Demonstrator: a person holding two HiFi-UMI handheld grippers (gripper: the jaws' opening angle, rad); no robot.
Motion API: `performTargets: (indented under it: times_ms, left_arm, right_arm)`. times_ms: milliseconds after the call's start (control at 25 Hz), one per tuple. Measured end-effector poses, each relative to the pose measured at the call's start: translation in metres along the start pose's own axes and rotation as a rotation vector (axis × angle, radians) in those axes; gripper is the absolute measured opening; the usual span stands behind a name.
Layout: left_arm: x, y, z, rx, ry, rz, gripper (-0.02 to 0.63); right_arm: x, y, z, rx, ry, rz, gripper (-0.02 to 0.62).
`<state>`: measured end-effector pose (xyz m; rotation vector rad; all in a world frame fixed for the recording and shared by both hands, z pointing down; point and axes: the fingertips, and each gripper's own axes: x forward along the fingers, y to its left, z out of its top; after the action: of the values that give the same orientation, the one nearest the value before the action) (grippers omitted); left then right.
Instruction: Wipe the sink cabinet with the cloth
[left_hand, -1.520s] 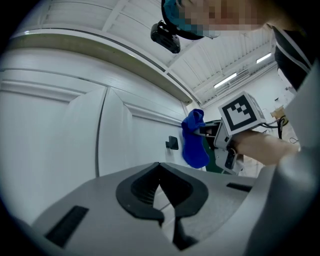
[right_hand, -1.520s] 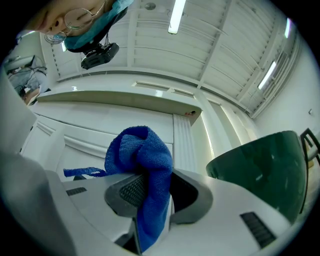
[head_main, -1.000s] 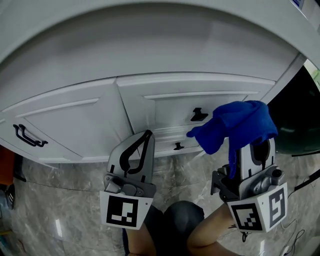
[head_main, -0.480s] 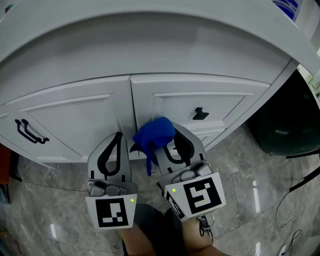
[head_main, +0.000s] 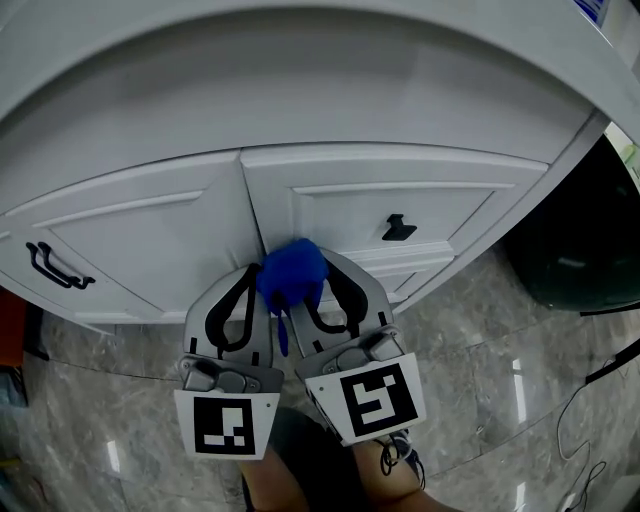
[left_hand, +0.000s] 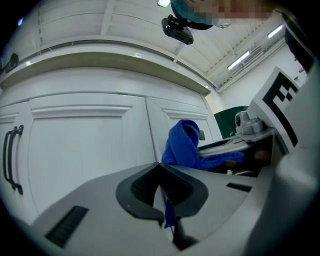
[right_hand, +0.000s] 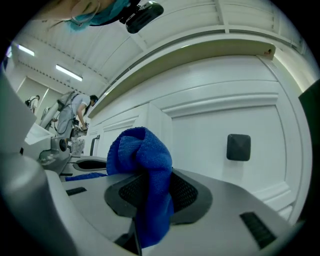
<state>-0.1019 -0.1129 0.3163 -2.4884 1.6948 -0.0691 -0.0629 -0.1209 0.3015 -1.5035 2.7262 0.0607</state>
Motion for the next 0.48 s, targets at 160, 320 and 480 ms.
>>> performTargets:
  times_ms: [160, 320, 480]
  left_arm:
    - [0.003, -0.005, 0.0, 0.005, 0.005, -0.008, 0.0]
    - [0.007, -0.012, 0.0, 0.002, 0.005, -0.018, 0.0]
    - [0.012, -0.025, 0.001, -0.002, -0.001, -0.061, 0.0]
  right_arm:
    - [-0.001, -0.004, 0.0, 0.01, -0.004, 0.014, 0.117]
    - [-0.003, -0.011, -0.002, 0.017, 0.009, 0.009, 0.117]
    - [-0.007, -0.024, -0.005, 0.023, 0.022, -0.026, 0.117]
